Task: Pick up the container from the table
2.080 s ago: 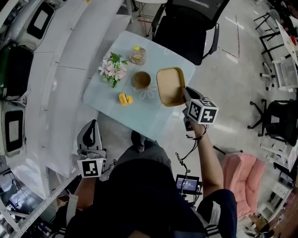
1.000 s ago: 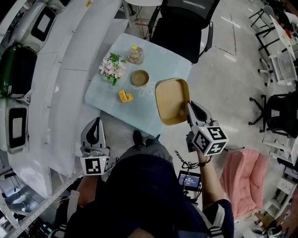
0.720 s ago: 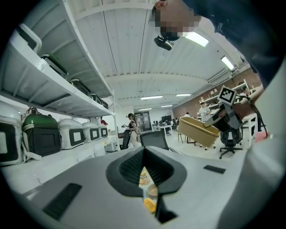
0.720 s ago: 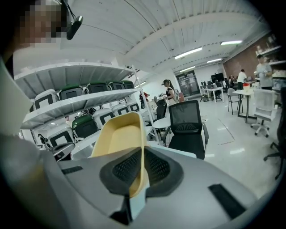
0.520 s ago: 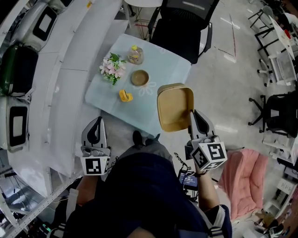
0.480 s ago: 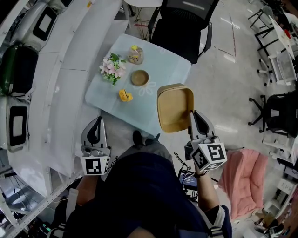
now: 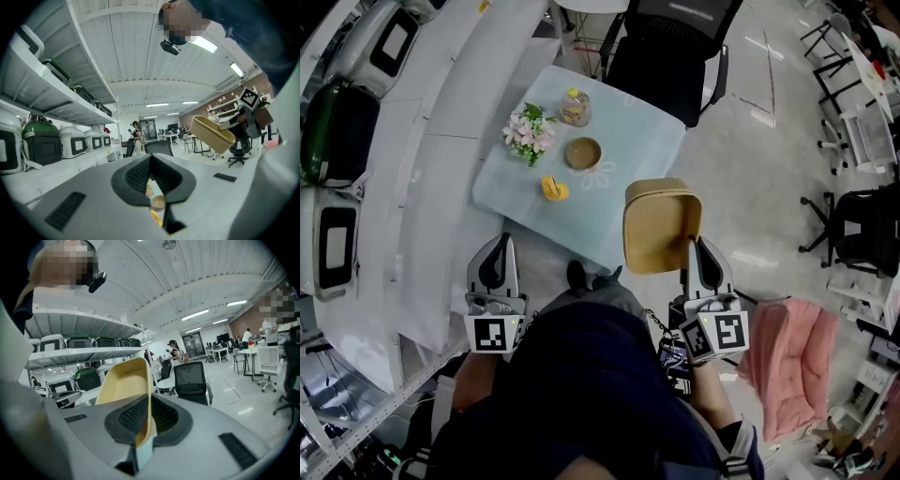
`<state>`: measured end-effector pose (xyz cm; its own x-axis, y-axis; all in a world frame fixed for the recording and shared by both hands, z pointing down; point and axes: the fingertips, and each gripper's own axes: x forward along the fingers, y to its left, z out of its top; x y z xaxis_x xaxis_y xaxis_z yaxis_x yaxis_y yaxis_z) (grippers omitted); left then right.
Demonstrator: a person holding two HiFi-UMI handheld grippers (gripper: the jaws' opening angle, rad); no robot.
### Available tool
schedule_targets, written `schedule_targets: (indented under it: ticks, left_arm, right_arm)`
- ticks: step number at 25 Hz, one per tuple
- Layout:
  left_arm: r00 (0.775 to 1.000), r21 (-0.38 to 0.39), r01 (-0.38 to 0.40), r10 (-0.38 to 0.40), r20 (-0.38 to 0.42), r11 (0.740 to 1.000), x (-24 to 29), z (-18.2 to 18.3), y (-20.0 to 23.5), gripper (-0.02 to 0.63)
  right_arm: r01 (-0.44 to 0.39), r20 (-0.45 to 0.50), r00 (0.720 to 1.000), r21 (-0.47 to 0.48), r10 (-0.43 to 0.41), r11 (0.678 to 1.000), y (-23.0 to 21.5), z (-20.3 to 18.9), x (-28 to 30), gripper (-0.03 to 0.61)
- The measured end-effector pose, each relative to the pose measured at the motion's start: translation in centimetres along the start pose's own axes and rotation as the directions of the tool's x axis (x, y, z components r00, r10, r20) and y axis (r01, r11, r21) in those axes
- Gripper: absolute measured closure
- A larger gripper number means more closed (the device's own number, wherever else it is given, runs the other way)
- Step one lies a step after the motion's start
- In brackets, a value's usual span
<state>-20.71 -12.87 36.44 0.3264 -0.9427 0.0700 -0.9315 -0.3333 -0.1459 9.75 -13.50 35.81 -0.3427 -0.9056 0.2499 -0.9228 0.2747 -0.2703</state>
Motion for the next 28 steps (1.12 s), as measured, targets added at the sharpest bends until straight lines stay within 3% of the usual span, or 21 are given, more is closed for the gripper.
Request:
schedule_targets:
  ticks: [6,14,19,22,28]
  left_arm:
    - [1.000,0.027,0.016,-0.017,0.022,0.999,-0.4,0.5,-0.2,0.611]
    - [1.000,-0.017,0.003,-0.003,0.014,1.000,-1.1,0.9,-0.5,0.611]
    - [0.999,0.019,0.014,-0.015,0.043,1.000,-1.5,1.2,-0.3,0.611]
    - [1.000,-0.025,0.005,-0.005,0.024,1.000,-1.5,1.1,-0.4,0.611]
    - [1.000,-0.043,0.006,-0.005,0.016,0.999,-1.7,1.3,-0.5,0.611]
  right_arm:
    - [0.031,0.024,0.999,0.004,-0.031,1.000,0.3,0.6,-0.7,0.565]
    - [0.049,0.072,0.996,-0.003,-0.049,0.999,0.4,0.3,-2.2,0.565]
    - [0.065,0.068,0.996,-0.020,-0.064,0.998,0.8,-0.3,-2.3,0.565]
    - [0.072,0.063,0.996,-0.056,-0.068,0.996,1.0,-0.8,-2.4,0.565]
    - [0.078,0.056,0.996,-0.134,-0.071,0.988,1.0,-1.3,-2.7,0.566]
